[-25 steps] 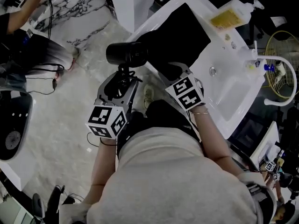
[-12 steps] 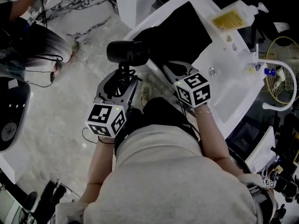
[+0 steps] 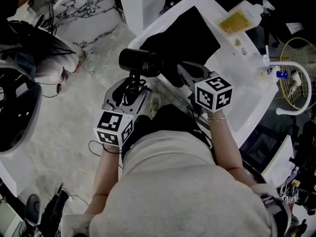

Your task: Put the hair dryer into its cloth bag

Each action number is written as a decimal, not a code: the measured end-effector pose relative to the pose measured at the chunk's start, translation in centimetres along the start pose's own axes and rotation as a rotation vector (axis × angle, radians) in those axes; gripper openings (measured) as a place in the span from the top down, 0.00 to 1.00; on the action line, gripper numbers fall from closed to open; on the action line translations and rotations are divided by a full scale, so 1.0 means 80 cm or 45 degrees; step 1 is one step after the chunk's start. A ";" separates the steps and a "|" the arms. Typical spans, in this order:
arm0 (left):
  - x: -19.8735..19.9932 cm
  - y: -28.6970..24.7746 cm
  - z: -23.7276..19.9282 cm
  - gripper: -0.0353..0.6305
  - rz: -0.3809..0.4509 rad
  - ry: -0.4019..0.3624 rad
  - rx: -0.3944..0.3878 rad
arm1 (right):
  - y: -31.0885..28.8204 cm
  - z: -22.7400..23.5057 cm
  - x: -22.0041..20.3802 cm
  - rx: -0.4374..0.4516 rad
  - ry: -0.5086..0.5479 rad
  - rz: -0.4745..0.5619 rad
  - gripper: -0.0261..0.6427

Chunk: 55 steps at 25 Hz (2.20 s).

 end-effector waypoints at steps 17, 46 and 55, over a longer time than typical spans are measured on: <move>-0.008 -0.018 0.052 0.58 -0.238 -0.427 -0.172 | 0.032 0.002 0.017 0.056 -0.136 0.259 0.94; 0.015 -0.106 0.009 0.58 -0.756 -0.912 -0.194 | 0.025 0.009 0.026 0.144 -0.015 0.228 0.94; 0.023 -0.140 0.009 0.58 -0.746 -0.762 -0.073 | 0.022 -0.001 0.020 0.151 -0.002 0.202 0.94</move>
Point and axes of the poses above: the fingertips, and each gripper's own axes: y backward along the fingers, z to its right, x out of its top, the point moved 8 cm from there along y, backward along the fingers, and after that the axes turned 5 degrees about y, right-handed, at the moved point
